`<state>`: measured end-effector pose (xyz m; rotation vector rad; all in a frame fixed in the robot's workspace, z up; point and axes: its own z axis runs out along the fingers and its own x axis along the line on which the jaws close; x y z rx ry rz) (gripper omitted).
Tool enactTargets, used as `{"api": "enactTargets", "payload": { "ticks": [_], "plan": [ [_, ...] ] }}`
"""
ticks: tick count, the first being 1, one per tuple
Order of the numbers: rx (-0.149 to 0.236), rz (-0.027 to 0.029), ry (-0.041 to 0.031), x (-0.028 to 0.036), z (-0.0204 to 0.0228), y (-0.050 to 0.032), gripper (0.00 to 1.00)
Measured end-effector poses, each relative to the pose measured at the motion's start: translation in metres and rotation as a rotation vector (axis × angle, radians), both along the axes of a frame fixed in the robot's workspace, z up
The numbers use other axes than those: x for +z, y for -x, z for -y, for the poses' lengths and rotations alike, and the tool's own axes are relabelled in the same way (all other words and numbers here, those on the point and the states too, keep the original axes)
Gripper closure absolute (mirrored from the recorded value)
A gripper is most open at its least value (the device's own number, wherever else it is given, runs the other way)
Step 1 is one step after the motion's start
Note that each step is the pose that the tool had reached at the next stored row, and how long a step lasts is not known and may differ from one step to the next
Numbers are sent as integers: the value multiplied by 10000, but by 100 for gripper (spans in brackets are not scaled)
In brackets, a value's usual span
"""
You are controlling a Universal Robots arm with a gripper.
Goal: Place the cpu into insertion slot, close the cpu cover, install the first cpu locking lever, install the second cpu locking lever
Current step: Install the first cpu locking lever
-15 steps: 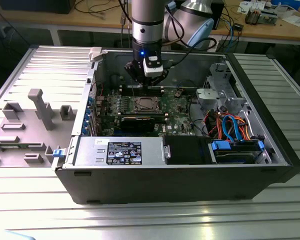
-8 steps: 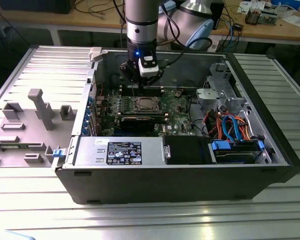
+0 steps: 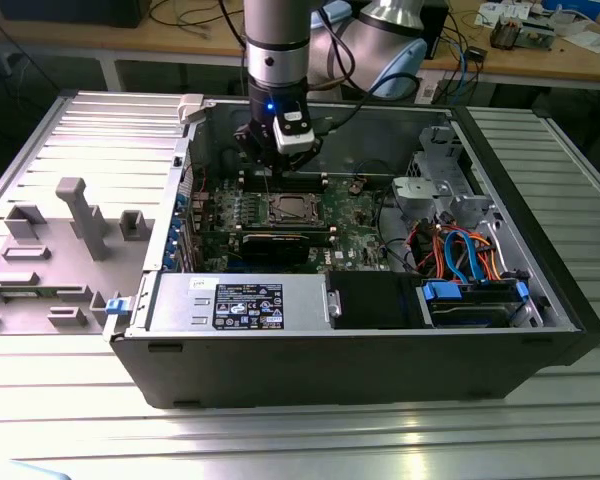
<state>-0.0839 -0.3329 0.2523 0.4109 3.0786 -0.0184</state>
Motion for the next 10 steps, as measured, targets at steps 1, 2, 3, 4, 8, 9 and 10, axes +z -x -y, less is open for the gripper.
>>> {"api": "enactTargets", "payload": {
  "ticks": [1,2,3,4,8,9,10],
  "plan": [
    [29,-1,-7,0,2,8,89],
    [43,0,-9,0,2,13,89],
    [58,0,-11,0,3,20,89],
    [86,0,-12,0,3,35,89],
    [182,0,-12,0,3,70,89],
    [223,-1,-11,0,3,70,89],
    [294,-1,-11,0,4,70,89]
  ]
}}
